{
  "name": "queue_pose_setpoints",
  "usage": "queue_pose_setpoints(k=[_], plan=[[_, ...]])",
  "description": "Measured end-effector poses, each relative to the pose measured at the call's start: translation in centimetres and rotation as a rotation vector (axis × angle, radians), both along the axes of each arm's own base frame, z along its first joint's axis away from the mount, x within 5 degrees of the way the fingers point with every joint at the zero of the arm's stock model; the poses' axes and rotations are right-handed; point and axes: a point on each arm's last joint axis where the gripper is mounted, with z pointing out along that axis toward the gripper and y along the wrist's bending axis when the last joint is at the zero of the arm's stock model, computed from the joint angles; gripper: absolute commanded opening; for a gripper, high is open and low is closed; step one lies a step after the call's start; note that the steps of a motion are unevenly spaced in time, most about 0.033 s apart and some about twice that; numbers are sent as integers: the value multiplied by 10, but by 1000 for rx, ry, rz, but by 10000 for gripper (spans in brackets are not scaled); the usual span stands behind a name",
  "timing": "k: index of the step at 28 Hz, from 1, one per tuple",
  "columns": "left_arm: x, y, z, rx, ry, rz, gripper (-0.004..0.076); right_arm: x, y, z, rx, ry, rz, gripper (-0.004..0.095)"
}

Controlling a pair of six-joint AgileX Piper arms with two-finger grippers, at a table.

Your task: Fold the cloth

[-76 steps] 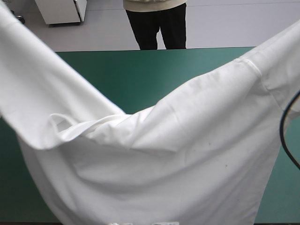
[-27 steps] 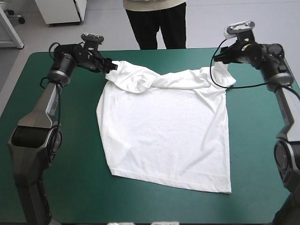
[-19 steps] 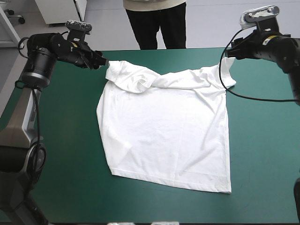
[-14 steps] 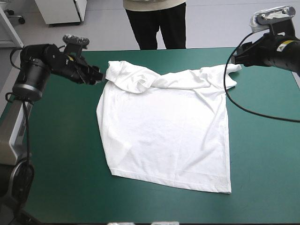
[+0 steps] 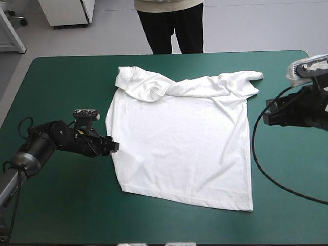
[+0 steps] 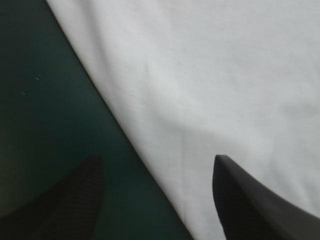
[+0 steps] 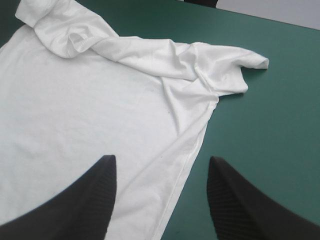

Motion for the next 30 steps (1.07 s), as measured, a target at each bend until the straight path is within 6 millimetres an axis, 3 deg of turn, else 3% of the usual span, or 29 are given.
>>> queue_pose_setpoints(k=[4,9,15,18,20,23,24,30], plan=[[1,-1,-7,12,-19,-16,454,-1,0,-22,5,35,-9,509],[7,-17,-23,56,-5,-91,454,5,0,-40,7,79,-16,508],[21,-30,-55,132,51,-105,427,8,0,-42,11,67,-22,508],[26,-33,-60,139,64,-108,368,8,0,-42,11,67,-23,489],[28,-33,-63,144,71,-110,274,8,-1,-42,7,68,-24,475],[30,-33,-63,160,67,-120,35,7,-1,-42,3,71,-25,466],[31,-32,-64,163,63,-119,-8,7,-1,-42,1,73,-26,466],[34,-32,-65,159,47,-119,-9,6,-1,-47,-15,137,-18,464]])
